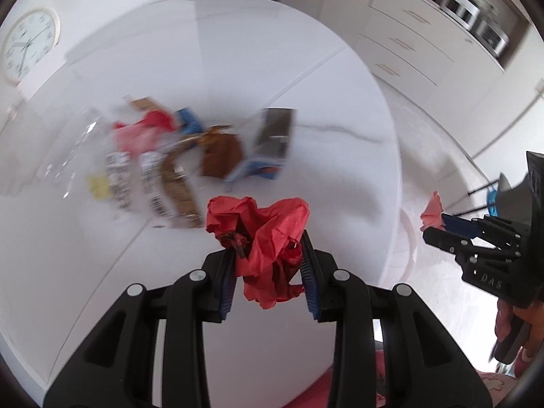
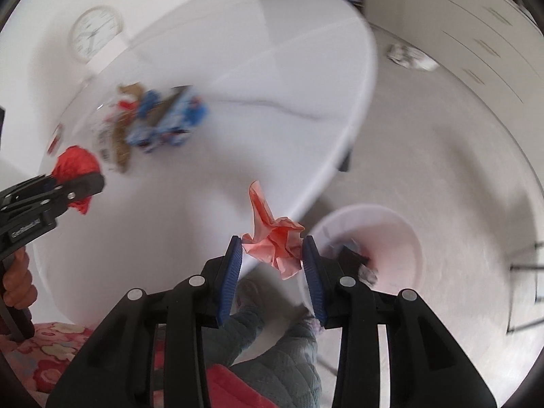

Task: Collect trash
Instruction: 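Carry both papers to the bin and open both tools over it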

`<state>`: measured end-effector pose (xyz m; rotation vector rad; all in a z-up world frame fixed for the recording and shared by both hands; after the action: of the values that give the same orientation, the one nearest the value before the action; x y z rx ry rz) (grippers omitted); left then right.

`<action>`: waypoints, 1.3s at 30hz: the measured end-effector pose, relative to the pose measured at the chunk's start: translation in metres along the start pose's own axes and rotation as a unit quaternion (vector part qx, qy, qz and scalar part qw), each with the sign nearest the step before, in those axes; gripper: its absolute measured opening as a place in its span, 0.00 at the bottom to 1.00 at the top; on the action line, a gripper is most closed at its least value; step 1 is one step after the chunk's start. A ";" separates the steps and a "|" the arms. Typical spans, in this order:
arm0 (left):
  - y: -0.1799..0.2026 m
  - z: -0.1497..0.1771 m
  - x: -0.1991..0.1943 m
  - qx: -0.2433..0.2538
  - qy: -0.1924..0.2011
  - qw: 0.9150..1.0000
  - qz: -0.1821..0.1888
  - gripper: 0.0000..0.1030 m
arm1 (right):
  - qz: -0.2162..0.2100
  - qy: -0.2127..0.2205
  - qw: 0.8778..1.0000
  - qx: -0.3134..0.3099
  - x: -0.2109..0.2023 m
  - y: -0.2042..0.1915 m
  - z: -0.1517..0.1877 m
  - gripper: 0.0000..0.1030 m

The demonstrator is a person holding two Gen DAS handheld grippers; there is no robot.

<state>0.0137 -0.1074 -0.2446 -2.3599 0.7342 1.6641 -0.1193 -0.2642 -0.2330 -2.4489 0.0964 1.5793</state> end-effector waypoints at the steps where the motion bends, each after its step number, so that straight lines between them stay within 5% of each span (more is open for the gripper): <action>1: 0.011 -0.001 0.001 0.008 -0.003 1.000 0.005 0.32 | 0.002 0.001 1.000 0.008 -0.001 0.004 0.004 0.36; 16: 0.136 0.006 0.009 0.109 -0.025 0.993 0.033 0.32 | 0.010 -0.006 0.996 0.088 0.011 0.085 0.053 0.38; 19: 0.147 0.011 0.013 0.121 -0.033 0.992 0.025 0.32 | 0.007 -0.029 0.995 0.094 0.031 0.095 0.063 0.59; 20: 0.151 0.012 0.014 0.125 -0.035 0.991 0.024 0.32 | 0.015 -0.042 0.994 0.101 0.038 0.100 0.067 0.80; 21: 0.157 0.012 0.015 0.131 -0.036 0.990 0.022 0.32 | 0.031 -0.050 0.992 0.110 0.041 0.107 0.071 0.90; 31: 0.210 0.020 0.034 0.174 -0.063 0.981 0.056 0.34 | 0.063 -0.044 0.981 0.180 0.020 0.166 0.097 0.94; 32: 0.216 0.021 0.036 0.178 -0.068 0.980 0.062 0.46 | 0.065 -0.042 0.979 0.186 0.017 0.171 0.100 0.94; 33: 0.223 0.022 0.037 0.181 -0.073 0.978 0.068 0.76 | 0.067 -0.042 0.979 0.190 0.015 0.176 0.103 0.94; 34: 0.226 0.022 0.037 0.182 -0.072 0.978 0.067 0.89 | 0.068 -0.041 0.978 0.195 0.013 0.180 0.106 0.94; 39: 0.242 0.023 0.031 0.200 -0.057 0.975 0.074 0.92 | 0.071 -0.038 0.975 0.206 0.007 0.192 0.112 0.94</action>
<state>-0.1130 -0.3171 -0.2465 -1.9586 1.1253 1.5151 -0.2503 -0.4252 -0.3125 -2.0962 0.5415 1.5221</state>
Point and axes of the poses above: each gripper's, at about its wrist camera, not at the fingertips, and x roughly the way its jaws point, y to its right, z to its underside, the point moved 6 cm from there along x, roughly the way its jaws point, and after that the axes turned 8 degrees about -x, right-handed, at the moved point
